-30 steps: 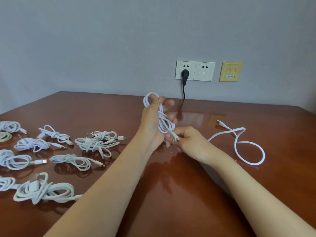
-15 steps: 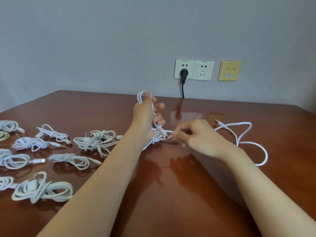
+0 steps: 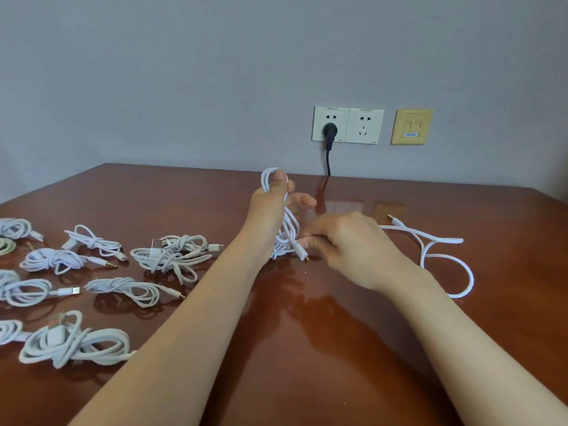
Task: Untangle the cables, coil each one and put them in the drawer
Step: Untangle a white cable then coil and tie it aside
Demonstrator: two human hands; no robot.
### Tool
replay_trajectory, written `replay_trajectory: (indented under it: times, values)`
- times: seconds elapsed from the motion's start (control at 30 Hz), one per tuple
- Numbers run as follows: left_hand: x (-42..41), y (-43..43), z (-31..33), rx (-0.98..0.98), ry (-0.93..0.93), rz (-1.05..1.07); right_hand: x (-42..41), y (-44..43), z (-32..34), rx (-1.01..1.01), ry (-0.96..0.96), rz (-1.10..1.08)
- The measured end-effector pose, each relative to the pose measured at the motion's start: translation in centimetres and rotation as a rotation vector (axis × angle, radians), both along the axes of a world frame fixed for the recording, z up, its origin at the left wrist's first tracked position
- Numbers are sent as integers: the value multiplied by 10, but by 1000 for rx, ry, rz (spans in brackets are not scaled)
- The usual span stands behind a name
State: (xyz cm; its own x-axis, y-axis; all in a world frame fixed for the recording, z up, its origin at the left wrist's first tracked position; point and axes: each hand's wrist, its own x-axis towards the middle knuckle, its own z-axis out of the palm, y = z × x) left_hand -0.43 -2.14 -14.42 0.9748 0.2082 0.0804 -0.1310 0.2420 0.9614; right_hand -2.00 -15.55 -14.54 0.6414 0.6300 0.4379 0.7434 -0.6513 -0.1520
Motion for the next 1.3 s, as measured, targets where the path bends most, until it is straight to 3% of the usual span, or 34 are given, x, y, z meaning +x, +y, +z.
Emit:
replay_trajectory:
  times: [0.23,0.37,0.5,0.57,0.67,0.83,0.93,1.1,1.3]
  values:
    - [-2,1,5,-96,-26,-21,5,0,-1,155,-64,44]
    - [-1,3,3,21,35,-4,7,-1,-3,88,-270,24]
    - [0,-8,-3,172,107,-8,3,1,-3,153,-368,-187]
    - [0,-12,-5,235,141,-8,0,-2,1,145,-312,-194]
    - [2,-9,-9,370,158,14,-2,-3,6,8,-65,-52]
    - [1,-3,-10,486,243,-113,-1,-3,9,21,163,45]
    - [0,-1,-13,599,217,-164,2,-6,8,-48,151,-10]
    - [-6,-3,-11,735,203,-346,3,-13,14,-52,-37,-295]
    - [-8,-3,-10,533,213,-605,6,-19,15,100,73,-157]
